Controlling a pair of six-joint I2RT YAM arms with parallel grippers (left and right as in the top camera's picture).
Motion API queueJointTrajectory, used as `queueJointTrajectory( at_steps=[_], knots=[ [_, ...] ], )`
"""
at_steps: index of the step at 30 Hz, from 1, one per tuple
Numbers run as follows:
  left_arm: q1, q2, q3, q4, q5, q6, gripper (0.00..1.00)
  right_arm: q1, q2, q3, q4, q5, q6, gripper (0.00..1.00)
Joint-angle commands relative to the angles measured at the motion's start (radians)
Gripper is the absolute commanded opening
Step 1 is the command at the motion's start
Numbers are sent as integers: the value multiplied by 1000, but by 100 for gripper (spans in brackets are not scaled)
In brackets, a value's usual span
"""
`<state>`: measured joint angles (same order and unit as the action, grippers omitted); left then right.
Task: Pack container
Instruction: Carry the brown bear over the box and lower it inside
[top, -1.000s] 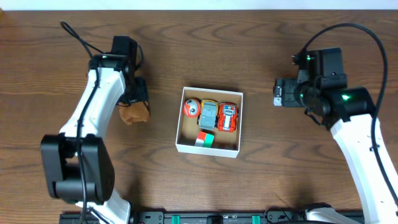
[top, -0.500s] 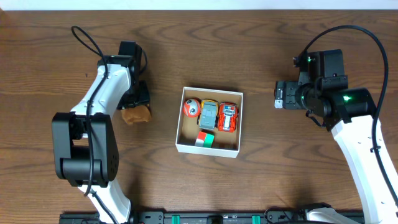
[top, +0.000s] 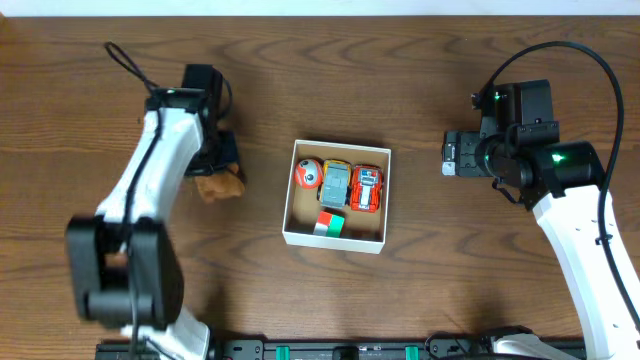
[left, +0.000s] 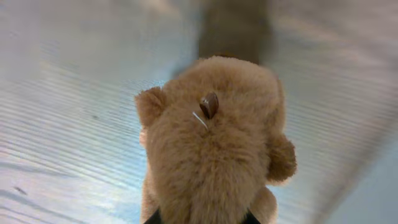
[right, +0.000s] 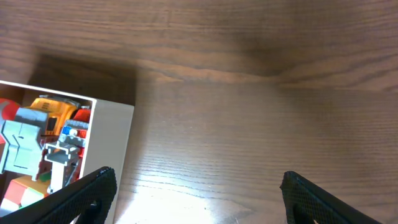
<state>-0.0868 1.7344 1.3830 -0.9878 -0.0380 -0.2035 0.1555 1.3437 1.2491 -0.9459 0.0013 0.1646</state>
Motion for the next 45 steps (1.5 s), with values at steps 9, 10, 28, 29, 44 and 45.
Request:
queueJointTrajectory(
  at_steps=[9, 10, 28, 29, 44, 45],
  knots=[
    [-319, -379, 15, -5, 8, 478, 6, -13, 39, 13, -2, 18, -16, 88],
    [-357, -380, 15, -5, 8, 520, 6, -13, 42, 13, -4, 18, -16, 88],
    [-610, -146, 13, -53, 9, 701, 6, -13, 44, 13, -9, 18, -16, 88],
    [-617, -141, 13, -64, 9, 701, 6, -13, 44, 13, -9, 18, -16, 88],
    [-650, -120, -61, -66, 113, 702, 6, -13, 44, 13, -9, 18, -16, 88],
    [-650, -114, -64, -62, 110, 702, 6, -13, 44, 13, -9, 18, -16, 88]
  ],
)
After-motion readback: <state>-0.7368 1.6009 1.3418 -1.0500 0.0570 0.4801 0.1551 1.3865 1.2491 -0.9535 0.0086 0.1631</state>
